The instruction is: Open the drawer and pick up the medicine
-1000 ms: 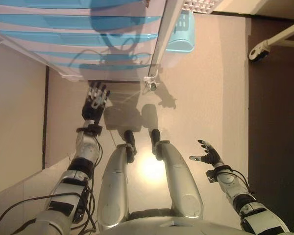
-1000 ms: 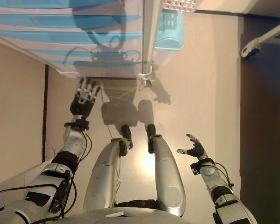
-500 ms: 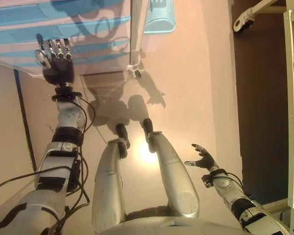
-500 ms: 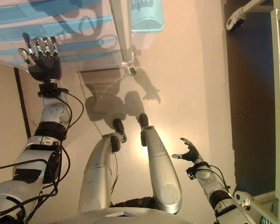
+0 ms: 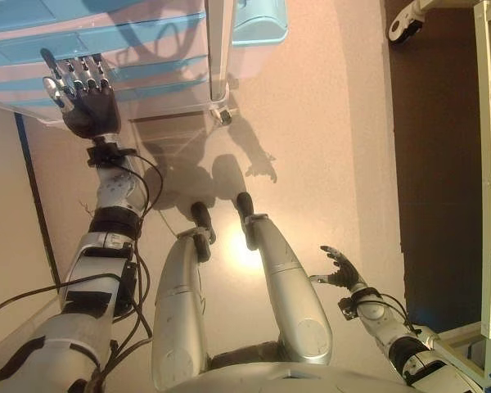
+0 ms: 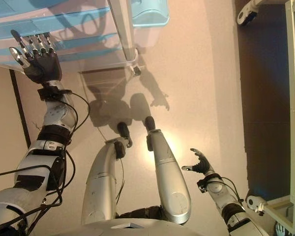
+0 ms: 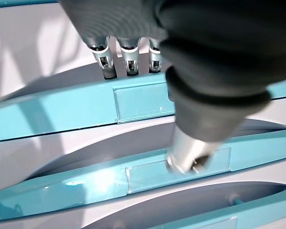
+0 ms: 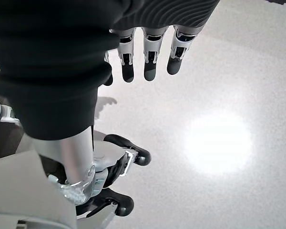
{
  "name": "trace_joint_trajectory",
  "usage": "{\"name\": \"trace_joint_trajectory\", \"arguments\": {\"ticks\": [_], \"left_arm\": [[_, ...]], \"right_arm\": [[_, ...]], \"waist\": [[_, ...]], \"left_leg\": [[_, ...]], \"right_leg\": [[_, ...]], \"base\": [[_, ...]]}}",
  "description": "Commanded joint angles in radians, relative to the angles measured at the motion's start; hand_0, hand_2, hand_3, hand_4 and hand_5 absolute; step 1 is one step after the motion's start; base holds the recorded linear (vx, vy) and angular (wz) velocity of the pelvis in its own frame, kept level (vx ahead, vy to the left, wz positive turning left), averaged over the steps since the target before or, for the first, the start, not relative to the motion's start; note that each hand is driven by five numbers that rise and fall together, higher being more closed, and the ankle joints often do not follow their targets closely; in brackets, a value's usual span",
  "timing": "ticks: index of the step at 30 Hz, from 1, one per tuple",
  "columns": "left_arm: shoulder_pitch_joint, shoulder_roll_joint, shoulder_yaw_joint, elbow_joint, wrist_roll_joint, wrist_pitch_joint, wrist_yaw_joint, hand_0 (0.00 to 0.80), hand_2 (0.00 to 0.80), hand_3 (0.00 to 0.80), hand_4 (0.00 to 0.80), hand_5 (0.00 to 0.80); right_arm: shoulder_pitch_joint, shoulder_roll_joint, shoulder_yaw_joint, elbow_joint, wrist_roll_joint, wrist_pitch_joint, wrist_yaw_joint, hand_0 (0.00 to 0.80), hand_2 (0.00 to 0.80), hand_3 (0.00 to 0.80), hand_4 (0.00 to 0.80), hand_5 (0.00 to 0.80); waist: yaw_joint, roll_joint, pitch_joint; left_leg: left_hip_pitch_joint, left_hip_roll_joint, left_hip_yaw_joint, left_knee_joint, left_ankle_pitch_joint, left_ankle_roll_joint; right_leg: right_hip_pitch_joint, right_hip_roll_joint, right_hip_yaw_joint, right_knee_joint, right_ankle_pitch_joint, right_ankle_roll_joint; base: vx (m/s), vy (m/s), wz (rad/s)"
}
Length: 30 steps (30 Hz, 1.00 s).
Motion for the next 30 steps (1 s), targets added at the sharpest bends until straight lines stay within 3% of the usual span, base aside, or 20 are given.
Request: {"name": "trace_joint_trajectory", "arguments": {"ticks": [1, 9, 16, 18, 19, 23, 26, 30], "left_arm": [[-0.152, 0.059, -0.082, -0.446, 0.113, 0.027, -0.427, 0.8, 0.8, 0.8, 0.8, 0.8], [0.09, 0.014, 0.035, -0.432, 0.006, 0.107, -0.47, 0.8, 0.8, 0.8, 0.8, 0.8], [0.091, 0.014, 0.035, -0.433, 0.006, 0.107, -0.47, 0.8, 0.8, 0.8, 0.8, 0.8], [0.408, -0.121, 0.161, -0.336, 0.006, 0.208, -0.502, 0.8, 0.8, 0.8, 0.8, 0.8], [0.666, -0.203, 0.239, -0.049, 0.006, 0.363, -0.527, 0.8, 0.8, 0.8, 0.8, 0.8], [0.797, -0.214, 0.309, 0.189, 0.006, 0.427, -0.389, 0.8, 0.8, 0.8, 0.8, 0.8], [0.863, -0.221, 0.334, 0.311, 0.006, 0.413, -0.26, 0.8, 0.8, 0.8, 0.8, 0.8], [0.909, -0.243, 0.368, 0.425, 0.192, 0.41, -0.126, 0.8, 0.8, 0.8, 0.8, 0.8]], "right_arm": [[0.063, -0.089, 0.001, -0.018, -0.027, -0.019, 0.013, 0.0, 0.0, 0.0, 0.0, 0.0], [0.086, -0.063, -0.013, -0.011, -0.072, -0.012, 0.006, 0.0, 0.0, 0.0, 0.0, 0.0], [0.087, -0.063, -0.013, -0.011, -0.072, -0.012, 0.006, 0.0, 0.0, 0.0, 0.0, 0.0], [0.121, -0.024, -0.07, -0.009, -0.118, 0.011, 0.012, 0.0, 0.0, 0.0, 0.0, 0.0], [0.147, 0.007, -0.149, 0.053, -0.162, -0.005, 0.037, 0.0, 0.0, 0.0, 0.0, 0.0], [0.151, 0.026, -0.212, 0.138, -0.21, -0.037, 0.058, 0.0, 0.0, 0.0, 0.0, 0.0], [0.142, 0.035, -0.242, 0.187, -0.232, -0.041, 0.071, 0.0, 0.0, 0.0, 0.0, 0.0], [0.137, 0.044, -0.28, 0.24, -0.251, -0.059, 0.076, 0.0, 0.0, 0.0, 0.0, 0.0]], "waist": [[0.007, 0.07, -0.071], [0.065, 0.086, -0.102], [0.064, 0.086, -0.101], [0.141, 0.088, -0.162], [0.196, 0.097, -0.242], [0.231, 0.101, -0.32], [0.253, 0.098, -0.361], [0.281, 0.099, -0.386]], "left_leg": [[0.13, -0.049, -0.013, -0.103, -0.043, -0.006], [0.246, -0.067, -0.066, -0.209, 0.004, -0.03], [0.248, -0.067, -0.067, -0.21, 0.004, -0.03], [0.36, -0.083, -0.129, -0.313, 0.043, -0.06], [0.511, -0.079, -0.182, -0.434, 0.074, -0.084], [0.597, -0.077, -0.205, -0.501, 0.085, -0.099], [0.621, -0.083, -0.22, -0.506, 0.083, -0.103], [0.641, -0.097, -0.246, -0.512, 0.076, -0.099]], "right_leg": [[0.105, 0.023, 0.006, -0.127, 0.044, 0.005], [0.24, -0.003, -0.039, -0.185, 0.02, 0.012], [0.242, -0.003, -0.039, -0.185, 0.02, 0.012], [0.39, -0.044, -0.118, -0.276, 0.01, 0.028], [0.585, -0.065, -0.206, -0.402, 0.014, 0.044], [0.696, -0.062, -0.255, -0.484, 0.018, 0.044], [0.737, -0.062, -0.276, -0.513, 0.022, 0.04], [0.776, -0.065, -0.302, -0.539, 0.023, 0.036]], "base": [[-0.006, -0.007, 0.06], [-0.013, -0.054, 0.13], [0.002, -0.021, 0.1], [0.121, -0.35, -0.07], [0.225, -0.391, -0.13], [0.176, -0.148, 0.67], [0.09, -0.072, 0.85], [0.011, -0.056, 0.52]]}}
